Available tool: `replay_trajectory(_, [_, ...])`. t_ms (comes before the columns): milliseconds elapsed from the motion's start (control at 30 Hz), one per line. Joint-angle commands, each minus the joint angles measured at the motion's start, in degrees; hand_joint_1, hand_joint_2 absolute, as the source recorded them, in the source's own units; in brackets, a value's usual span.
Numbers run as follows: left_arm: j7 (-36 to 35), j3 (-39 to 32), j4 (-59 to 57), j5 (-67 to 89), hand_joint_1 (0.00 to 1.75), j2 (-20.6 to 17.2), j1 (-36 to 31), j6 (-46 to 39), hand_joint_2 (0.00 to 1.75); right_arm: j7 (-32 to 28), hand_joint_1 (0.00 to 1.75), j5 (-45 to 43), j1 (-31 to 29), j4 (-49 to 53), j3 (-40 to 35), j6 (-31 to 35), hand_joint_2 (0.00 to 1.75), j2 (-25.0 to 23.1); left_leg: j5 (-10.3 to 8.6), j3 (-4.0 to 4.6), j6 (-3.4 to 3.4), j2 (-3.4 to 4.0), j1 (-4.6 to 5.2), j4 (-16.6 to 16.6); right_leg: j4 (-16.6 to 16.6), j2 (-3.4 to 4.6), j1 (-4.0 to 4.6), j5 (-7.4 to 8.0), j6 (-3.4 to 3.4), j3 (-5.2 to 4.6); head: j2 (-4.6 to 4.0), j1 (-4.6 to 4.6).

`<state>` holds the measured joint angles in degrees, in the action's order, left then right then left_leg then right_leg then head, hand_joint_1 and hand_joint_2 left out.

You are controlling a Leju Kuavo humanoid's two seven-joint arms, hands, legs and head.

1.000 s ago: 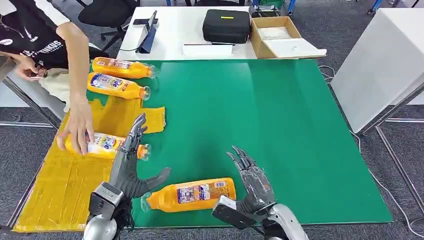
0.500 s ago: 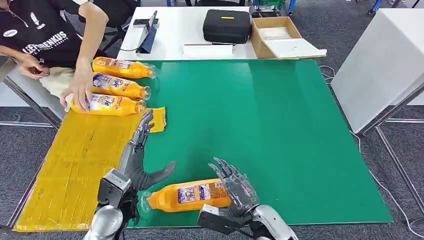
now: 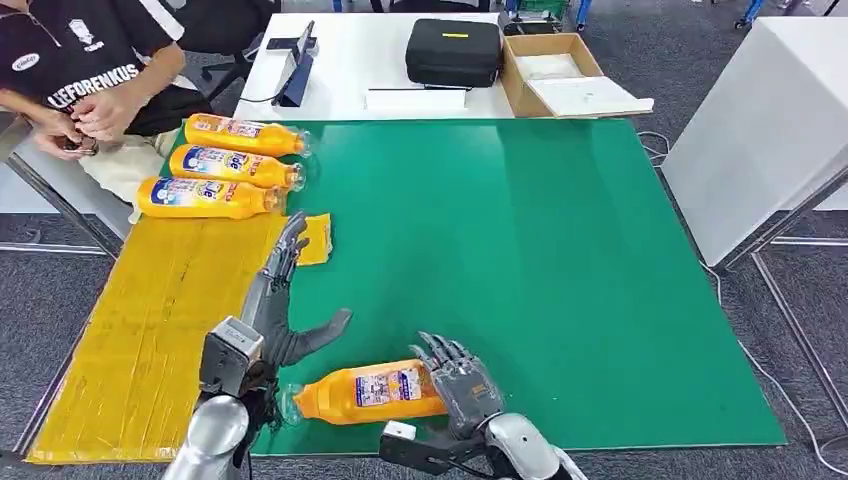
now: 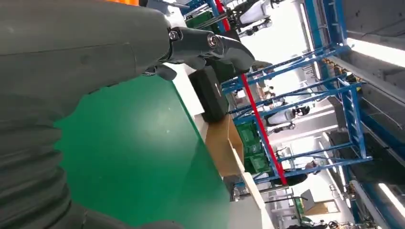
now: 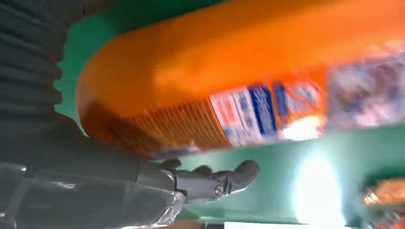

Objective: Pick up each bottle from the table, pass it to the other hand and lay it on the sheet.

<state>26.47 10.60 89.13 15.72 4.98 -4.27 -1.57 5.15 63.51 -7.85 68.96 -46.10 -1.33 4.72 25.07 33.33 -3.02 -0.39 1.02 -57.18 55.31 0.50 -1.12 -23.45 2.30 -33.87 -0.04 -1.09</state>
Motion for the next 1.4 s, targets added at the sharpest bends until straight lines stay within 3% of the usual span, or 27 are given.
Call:
replay_trajectory(33, [-0.4,-1.2,-5.0,-0.4,0.00,0.7,-2.9,0.4,1.75,2.1,0.00,4.8,-4.1,-14.8,-2.8,-3.2,1.75,-0.2,0.02,-0.29,0.24,-0.02,-0.09,0.1,-0.2,-0.09,0.09,-0.01,-0.14,0.33,0.00,0.00])
replay_trajectory(167, [-0.4,-1.1,-5.3,-0.4,0.00,0.7,-2.9,0.4,1.75,2.6,0.00,6.4,-4.3,-18.1,-2.9,-3.0,1.75,0.0,0.03,-0.48,0.22,0.06,-0.08,0.1,-0.2,0.01,0.08,0.02,-0.13,0.42,0.00,-0.02])
replay_trajectory(200, [-0.4,-1.2,-5.3,-0.4,0.00,0.8,-2.8,0.4,1.75,2.8,0.09,6.9,-4.4,-18.9,-2.7,-2.4,1.75,-0.1,0.05,-0.53,0.20,0.08,-0.07,0.1,-0.1,0.05,0.07,0.03,-0.11,0.43,0.00,0.00])
replay_trajectory(233, [-0.3,-1.2,-5.4,-0.5,0.00,0.8,-2.7,0.4,1.75,2.4,1.47,6.9,-4.5,-19.9,-2.1,-1.3,1.75,-0.3,-0.01,-0.60,0.41,0.02,-0.15,0.2,-0.3,-0.07,0.15,0.08,-0.24,0.54,0.00,0.02])
replay_trajectory(267, [-0.3,-1.3,-5.4,-0.5,0.00,0.8,-2.6,0.3,1.75,2.3,1.69,7.0,-4.5,-20.0,-2.1,-1.2,1.75,-0.2,0.05,-0.63,0.27,0.03,-0.13,0.1,-0.2,0.01,0.08,0.06,-0.13,0.50,0.00,0.00])
replay_trajectory(300, [-0.2,-1.4,-5.4,-0.7,0.00,0.8,-2.3,0.2,1.75,1.3,1.75,6.7,-4.8,-21.2,-1.3,0.7,1.75,-0.8,0.13,-0.80,0.28,0.09,-0.13,0.1,-0.2,0.10,0.04,0.02,-0.14,0.55,0.02,0.00])
replay_trajectory(467, [-0.1,-1.5,-5.5,-0.7,0.00,0.8,-2.2,0.2,1.75,1.3,1.75,6.7,-4.9,-21.2,-1.3,0.6,1.75,-0.9,0.28,-0.86,0.41,-0.07,-0.19,0.1,-0.2,-0.06,0.04,-0.12,-0.44,0.12,0.00,0.00])
replay_trajectory(633, [0.2,-2.3,-5.3,-1.0,0.00,0.6,-1.3,-0.4,1.75,-0.8,1.75,4.5,-6.1,-22.5,0.0,3.9,1.75,-1.5,0.03,-0.97,0.66,0.03,-0.28,0.2,-0.3,0.02,0.07,0.04,-0.60,0.25,0.00,0.00])
replay_trajectory(733, [0.3,-2.5,-4.7,-1.1,0.00,0.7,-0.8,-0.6,1.75,-2.0,1.75,3.0,-6.6,-23.0,0.4,4.8,1.75,-1.4,-0.10,-1.13,0.36,0.09,-0.25,0.1,-0.2,0.11,0.04,0.20,-0.55,0.89,0.00,0.00])
replay_trajectory(867, [0.3,-2.7,-4.2,-1.1,0.00,0.8,-0.4,-0.7,1.75,-2.8,1.75,1.8,-7.3,-23.5,0.3,5.6,1.75,-1.1,-0.15,-1.02,0.44,0.09,-0.26,0.1,-0.2,0.08,0.06,0.27,-0.58,0.82,0.00,0.00])
replay_trajectory(1100, [0.7,-3.7,-2.8,-1.3,0.00,0.6,1.3,-1.2,1.75,-9.2,1.75,-11.1,-6.9,-16.8,7.2,17.5,1.75,-2.2,-0.19,-0.87,0.35,0.08,-0.20,0.1,-0.1,0.08,0.03,0.27,-0.55,0.69,0.00,0.02])
replay_trajectory(1267, [1.3,-3.1,-3.8,-2.0,0.00,1.2,1.0,-1.4,1.75,-17.2,1.75,-24.4,-5.0,-12.3,16.8,33.1,1.75,-7.4,-0.27,-0.52,0.19,0.15,-0.14,0.0,0.0,0.17,0.05,0.31,-0.39,0.47,0.02,0.02])
replay_trajectory(1400, [1.3,-2.7,-3.9,-1.9,0.00,1.4,0.7,-1.4,1.75,-17.2,1.75,-24.3,-4.9,-12.3,16.7,33.2,1.75,-7.9,-0.17,-0.34,0.39,0.20,-0.25,0.0,0.0,0.14,0.14,0.25,-0.48,0.41,0.00,0.00])
